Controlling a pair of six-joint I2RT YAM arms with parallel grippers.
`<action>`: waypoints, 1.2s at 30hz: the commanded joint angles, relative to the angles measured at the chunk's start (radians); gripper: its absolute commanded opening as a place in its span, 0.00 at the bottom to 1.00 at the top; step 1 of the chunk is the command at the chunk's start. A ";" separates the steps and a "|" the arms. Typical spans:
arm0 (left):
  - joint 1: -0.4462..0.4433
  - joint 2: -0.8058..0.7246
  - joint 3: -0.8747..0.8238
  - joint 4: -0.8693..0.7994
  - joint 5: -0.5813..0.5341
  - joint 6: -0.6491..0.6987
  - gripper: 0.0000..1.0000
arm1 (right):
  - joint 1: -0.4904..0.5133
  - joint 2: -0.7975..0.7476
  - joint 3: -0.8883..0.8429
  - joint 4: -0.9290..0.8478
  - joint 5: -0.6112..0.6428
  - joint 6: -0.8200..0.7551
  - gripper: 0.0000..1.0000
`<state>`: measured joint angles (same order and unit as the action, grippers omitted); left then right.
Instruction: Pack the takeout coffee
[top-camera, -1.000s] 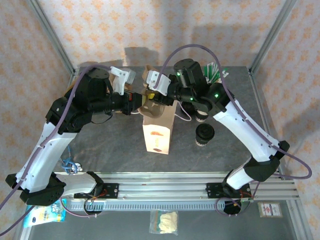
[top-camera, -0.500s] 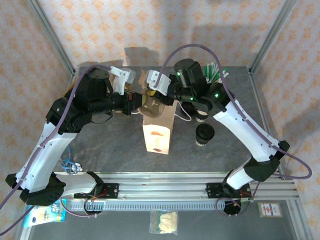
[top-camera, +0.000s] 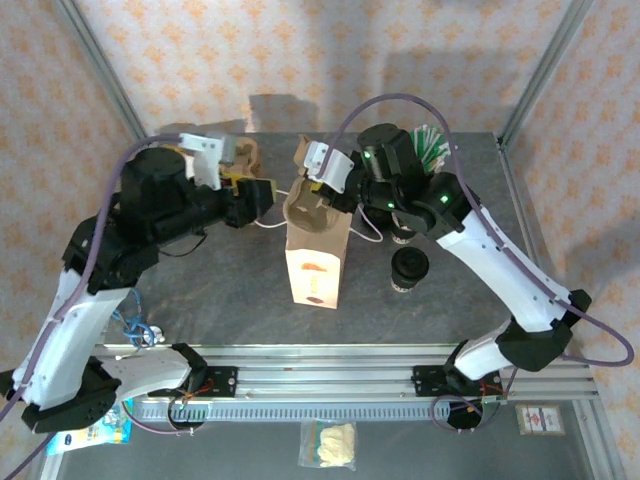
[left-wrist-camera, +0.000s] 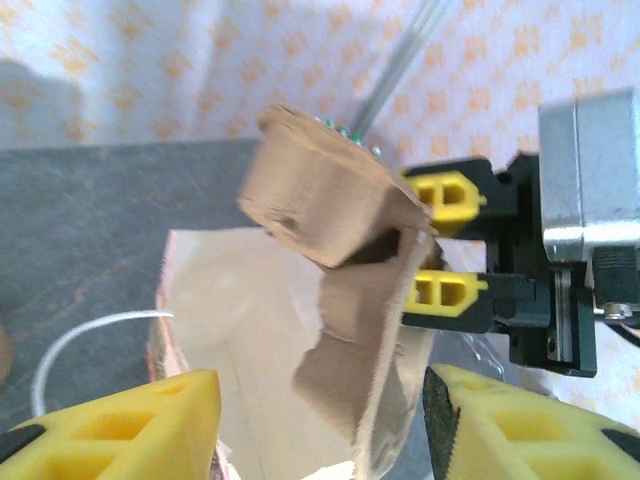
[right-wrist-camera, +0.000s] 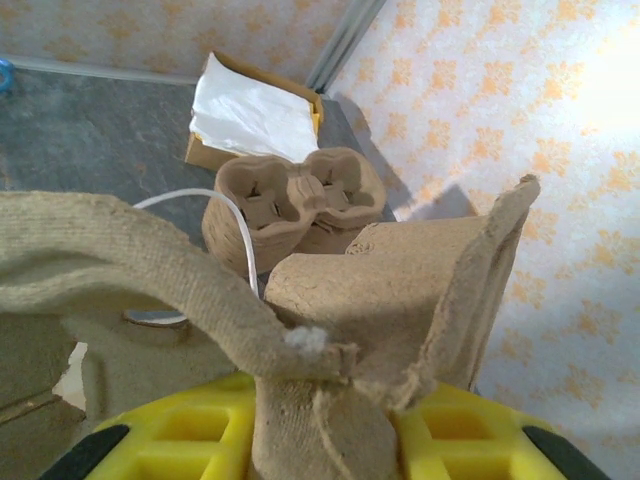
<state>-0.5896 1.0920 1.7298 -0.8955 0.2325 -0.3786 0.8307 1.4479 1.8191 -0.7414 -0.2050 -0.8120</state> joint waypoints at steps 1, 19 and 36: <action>-0.006 -0.044 -0.043 0.051 -0.122 -0.070 0.58 | 0.005 -0.049 -0.013 -0.027 0.060 0.017 0.30; 0.006 -0.064 -0.463 0.239 -0.033 -0.268 0.57 | 0.028 0.041 -0.040 -0.088 0.178 0.071 0.27; 0.159 -0.125 -0.609 0.329 -0.055 -0.326 0.59 | 0.108 0.104 -0.084 -0.157 0.284 0.061 0.28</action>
<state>-0.4519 0.9951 1.1355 -0.6212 0.1967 -0.6777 0.9138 1.5883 1.7573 -0.8539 0.0311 -0.7559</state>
